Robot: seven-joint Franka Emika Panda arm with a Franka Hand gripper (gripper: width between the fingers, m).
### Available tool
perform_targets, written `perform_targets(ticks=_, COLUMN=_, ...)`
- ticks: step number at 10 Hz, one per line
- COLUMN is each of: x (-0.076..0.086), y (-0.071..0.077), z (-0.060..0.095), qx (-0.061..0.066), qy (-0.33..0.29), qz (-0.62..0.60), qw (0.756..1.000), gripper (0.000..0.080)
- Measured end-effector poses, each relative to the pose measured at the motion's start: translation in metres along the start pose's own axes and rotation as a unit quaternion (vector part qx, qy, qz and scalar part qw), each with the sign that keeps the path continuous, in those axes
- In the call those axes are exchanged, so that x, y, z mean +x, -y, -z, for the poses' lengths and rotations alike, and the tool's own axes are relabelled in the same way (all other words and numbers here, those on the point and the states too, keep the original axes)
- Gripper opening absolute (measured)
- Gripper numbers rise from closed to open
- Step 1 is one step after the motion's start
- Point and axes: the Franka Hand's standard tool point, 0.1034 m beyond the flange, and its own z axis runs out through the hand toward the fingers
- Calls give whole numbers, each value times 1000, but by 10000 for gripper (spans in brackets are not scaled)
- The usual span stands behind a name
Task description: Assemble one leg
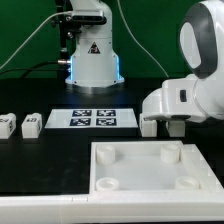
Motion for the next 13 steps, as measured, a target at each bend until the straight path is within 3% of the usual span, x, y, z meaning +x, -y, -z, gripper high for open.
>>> perform_targets(ticks=2, x=1, y=-2, z=-1, qx=1, qy=1, qz=-2, qw=1000, gripper=649)
perform_targets(ticks=4, x=1, y=-3, z=-2, qx=1, qy=2, qz=-2, qw=1000, gripper=391)
perform_targets(ticks=5, x=1, y=-3, z=-1, qx=1, qy=2, qz=-2, qw=1000, gripper=391)
perform_targets(ticks=6, x=1, y=-3, z=-2, qx=1, qy=2, qz=-2, qw=1000, gripper=291)
perform_targets(ticks=13, x=1, y=-2, z=0, qx=1, qy=-3, qz=-2, qw=1000, gripper=294)
